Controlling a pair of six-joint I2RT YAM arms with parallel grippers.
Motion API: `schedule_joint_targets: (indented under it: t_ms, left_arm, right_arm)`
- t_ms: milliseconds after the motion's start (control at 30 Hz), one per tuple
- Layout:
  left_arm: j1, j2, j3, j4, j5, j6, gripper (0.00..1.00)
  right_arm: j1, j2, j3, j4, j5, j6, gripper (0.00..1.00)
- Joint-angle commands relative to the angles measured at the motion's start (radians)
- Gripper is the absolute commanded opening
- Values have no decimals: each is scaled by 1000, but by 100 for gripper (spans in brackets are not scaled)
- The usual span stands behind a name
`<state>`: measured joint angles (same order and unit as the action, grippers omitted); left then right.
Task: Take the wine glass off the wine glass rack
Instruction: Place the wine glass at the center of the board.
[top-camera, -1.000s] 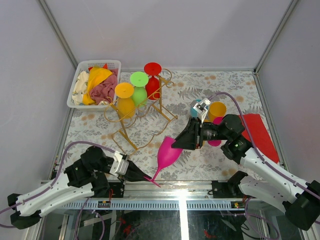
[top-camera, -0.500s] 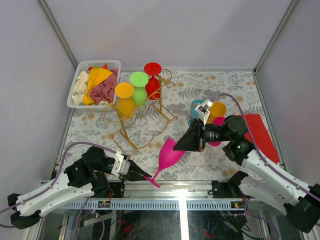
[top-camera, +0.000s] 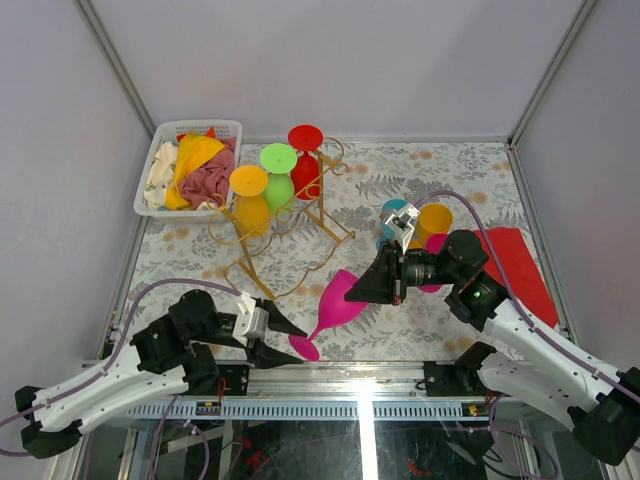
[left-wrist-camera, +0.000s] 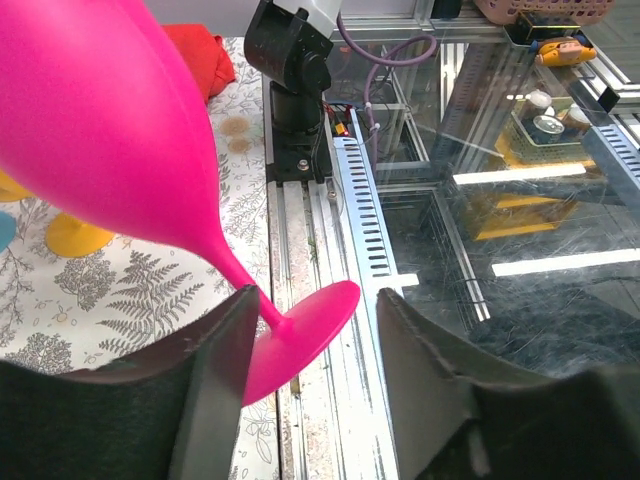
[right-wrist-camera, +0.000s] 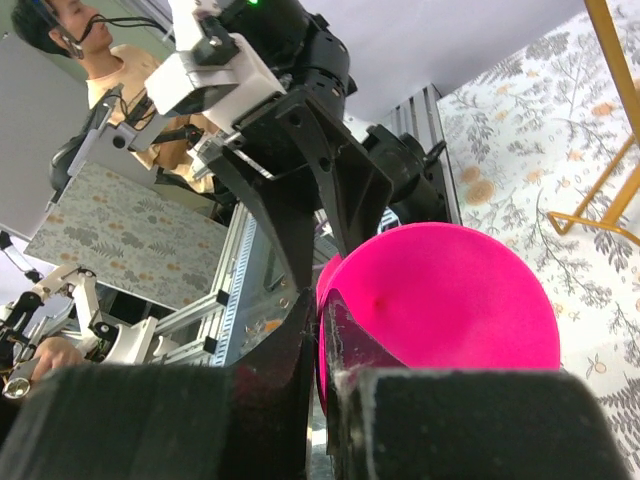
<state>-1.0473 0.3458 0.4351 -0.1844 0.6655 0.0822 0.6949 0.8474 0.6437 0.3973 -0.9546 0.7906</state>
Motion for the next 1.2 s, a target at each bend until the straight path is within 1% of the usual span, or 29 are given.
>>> schedule_joint_targets:
  t_ms: [0, 67, 133, 200, 267, 300, 333, 433, 533, 600, 667, 733, 867, 933, 1000, 1167]
  left_arm:
    - [3, 19, 28, 60, -7, -37, 53]
    - [4, 27, 33, 60, -6, -39, 55]
    - [4, 34, 41, 57, -13, -49, 60]
    - [3, 41, 55, 53, -21, -63, 63]
    - [3, 45, 66, 56, -35, -88, 66]
    - [4, 47, 71, 60, -43, -104, 68]
    - [4, 50, 76, 63, -49, -118, 73]
    - [3, 61, 99, 63, -64, -167, 79]
    - [3, 74, 133, 63, -82, -221, 85]
    - [3, 83, 156, 60, -105, -267, 92]
    - [4, 89, 178, 60, -132, -332, 99]
    - [3, 95, 202, 62, -143, -370, 100]
    - [3, 102, 229, 79, -149, -413, 100]
    - [3, 102, 240, 80, -158, -427, 100]
    - [3, 99, 246, 86, -166, -438, 100]
    - [4, 80, 240, 121, -217, -489, 100]
  right_arm:
    - [6, 21, 47, -34, 23, -48, 0]
    - [8, 26, 59, -81, 30, -73, 0]
    - [10, 23, 72, -138, 45, -106, 0]
    - [17, 15, 85, -209, 79, -148, 0]
    - [32, 6, 103, -306, 129, -198, 0]
    - [43, 4, 114, -352, 158, -222, 0]
    - [56, 3, 125, -393, 188, -249, 0]
    - [107, 7, 148, -481, 285, -301, 0]
    - [224, 27, 206, -626, 465, -378, 0]
    - [323, 47, 248, -729, 637, -435, 0]
    - [397, 65, 268, -794, 839, -469, 0]
    - [433, 89, 277, -846, 995, -496, 0]
    - [439, 142, 287, -963, 1116, -513, 0]
    - [439, 152, 281, -985, 1184, -517, 0]
    - [439, 149, 255, -942, 1221, -520, 0]
    - [440, 140, 209, -711, 1230, -541, 0]
